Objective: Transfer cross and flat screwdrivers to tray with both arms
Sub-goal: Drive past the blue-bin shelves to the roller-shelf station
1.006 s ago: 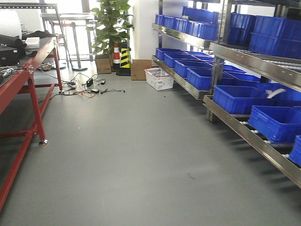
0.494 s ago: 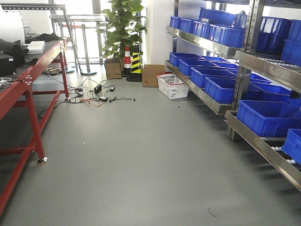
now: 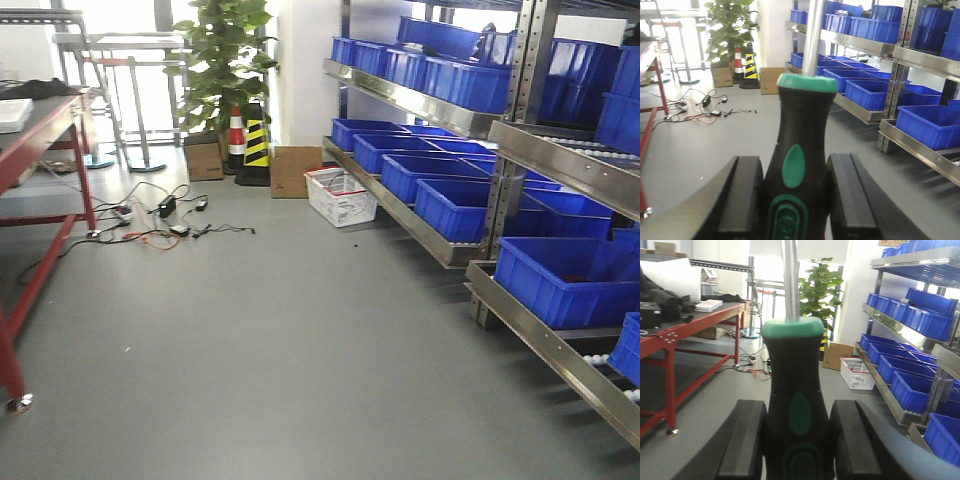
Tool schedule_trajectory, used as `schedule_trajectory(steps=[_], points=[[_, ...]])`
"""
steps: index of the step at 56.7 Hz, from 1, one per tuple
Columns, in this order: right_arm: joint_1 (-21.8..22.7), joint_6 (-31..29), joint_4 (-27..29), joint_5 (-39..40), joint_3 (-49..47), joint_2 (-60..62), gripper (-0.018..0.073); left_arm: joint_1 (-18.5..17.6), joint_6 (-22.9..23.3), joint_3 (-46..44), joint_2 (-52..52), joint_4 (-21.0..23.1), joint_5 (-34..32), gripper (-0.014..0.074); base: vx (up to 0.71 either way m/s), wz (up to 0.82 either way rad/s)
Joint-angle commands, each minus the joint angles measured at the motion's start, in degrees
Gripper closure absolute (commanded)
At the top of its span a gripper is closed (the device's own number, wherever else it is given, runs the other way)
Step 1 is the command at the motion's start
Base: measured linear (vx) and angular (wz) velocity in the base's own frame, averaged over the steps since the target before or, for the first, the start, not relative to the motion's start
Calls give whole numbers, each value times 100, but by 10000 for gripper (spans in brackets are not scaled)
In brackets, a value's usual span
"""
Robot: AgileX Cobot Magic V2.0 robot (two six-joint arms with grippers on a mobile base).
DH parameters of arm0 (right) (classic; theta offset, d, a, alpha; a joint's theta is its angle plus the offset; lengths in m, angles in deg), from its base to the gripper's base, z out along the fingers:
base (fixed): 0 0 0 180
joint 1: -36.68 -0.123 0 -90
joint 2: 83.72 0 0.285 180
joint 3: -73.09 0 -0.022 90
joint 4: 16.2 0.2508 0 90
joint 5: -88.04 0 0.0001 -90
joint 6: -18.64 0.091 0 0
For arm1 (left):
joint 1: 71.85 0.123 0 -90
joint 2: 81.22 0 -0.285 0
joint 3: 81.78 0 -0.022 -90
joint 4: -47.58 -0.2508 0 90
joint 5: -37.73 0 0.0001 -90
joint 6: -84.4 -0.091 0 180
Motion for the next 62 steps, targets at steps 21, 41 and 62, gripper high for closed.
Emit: schedule_trajectory(steps=[21, 41, 62], points=[[10, -22, 141, 439, -162, -55, 568, -34, 4, -156, 18, 45, -575, 601, 53, -28], [10, -22, 141, 444, -162, -55, 568, -34, 4, -156, 18, 45, -575, 601, 48, -51], [10, -22, 141, 444, -162, -55, 568, -34, 4, -156, 18, 45, -575, 601, 39, -79]])
